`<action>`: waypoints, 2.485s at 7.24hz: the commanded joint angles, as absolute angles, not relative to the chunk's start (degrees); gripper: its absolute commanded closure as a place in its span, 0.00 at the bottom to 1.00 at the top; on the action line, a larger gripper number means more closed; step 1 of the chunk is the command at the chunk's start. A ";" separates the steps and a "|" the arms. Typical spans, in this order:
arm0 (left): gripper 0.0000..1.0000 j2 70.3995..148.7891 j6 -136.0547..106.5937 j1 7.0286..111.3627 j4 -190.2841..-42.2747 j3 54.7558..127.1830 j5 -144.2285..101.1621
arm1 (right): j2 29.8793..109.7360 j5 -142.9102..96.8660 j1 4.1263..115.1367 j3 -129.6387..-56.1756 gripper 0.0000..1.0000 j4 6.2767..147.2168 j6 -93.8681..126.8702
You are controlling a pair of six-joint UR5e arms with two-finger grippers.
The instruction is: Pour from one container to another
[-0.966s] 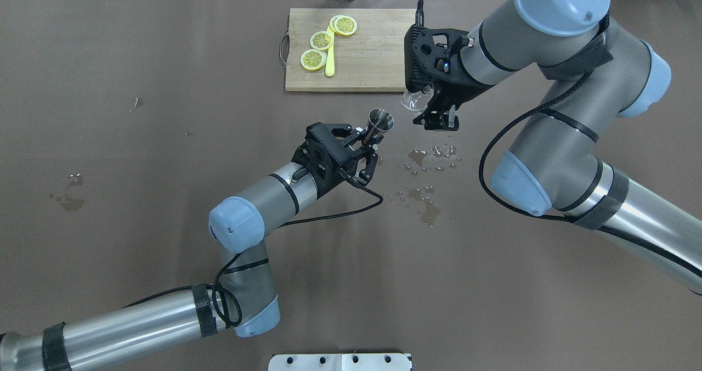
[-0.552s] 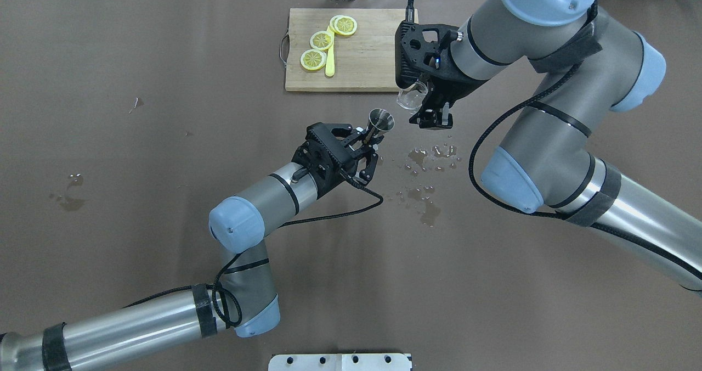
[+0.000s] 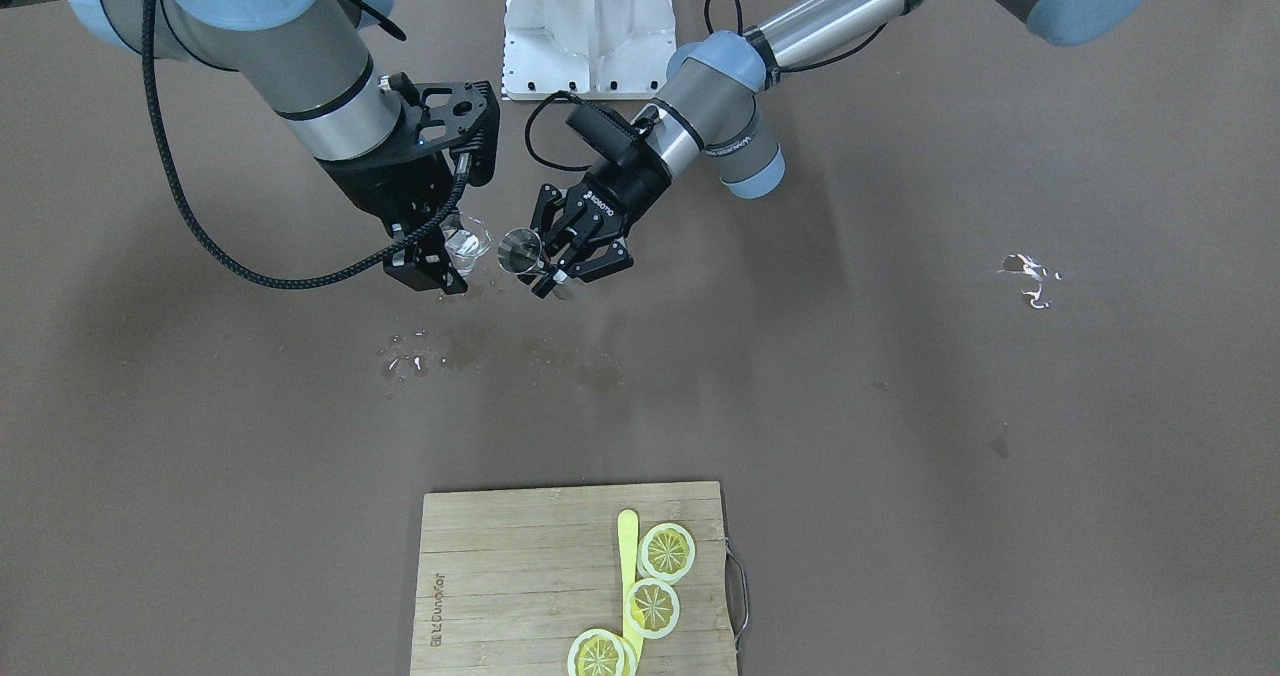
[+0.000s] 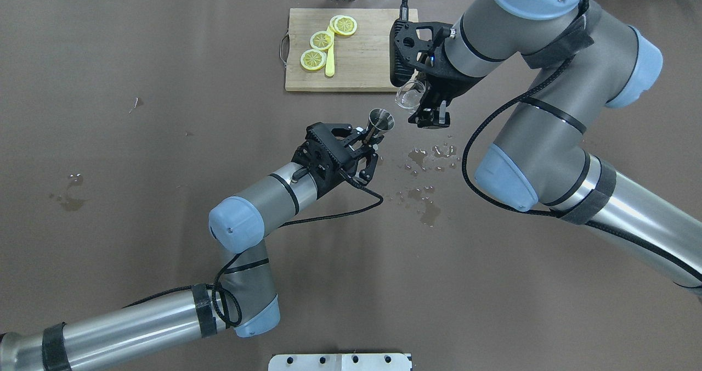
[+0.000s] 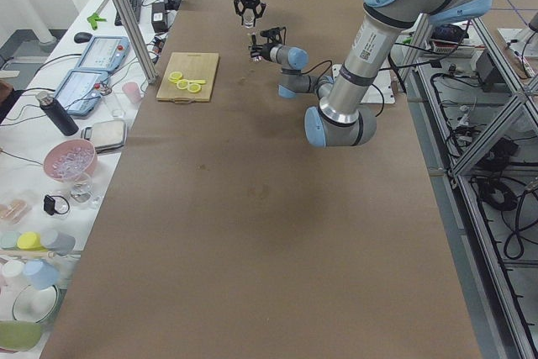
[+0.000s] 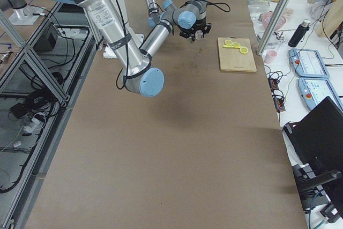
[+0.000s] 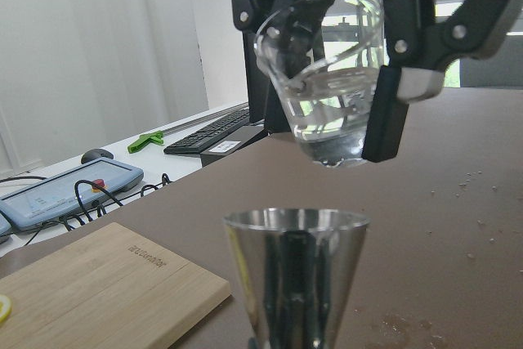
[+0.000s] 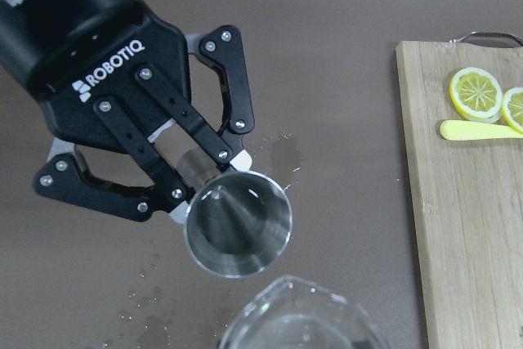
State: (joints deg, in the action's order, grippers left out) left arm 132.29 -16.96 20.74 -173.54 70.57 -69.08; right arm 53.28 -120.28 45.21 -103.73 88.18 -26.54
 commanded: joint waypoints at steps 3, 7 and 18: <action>1.00 132.28 -16.88 20.65 -173.50 71.10 -69.08 | 51.24 -119.27 45.00 -103.62 1.00 92.89 -30.91; 1.00 132.28 -16.87 20.65 -173.50 71.10 -69.08 | 49.66 -117.51 44.91 -103.62 1.00 96.76 -34.10; 1.00 132.19 -16.87 20.65 -173.50 71.02 -69.00 | 45.09 -110.31 43.07 -102.83 1.00 105.90 -38.49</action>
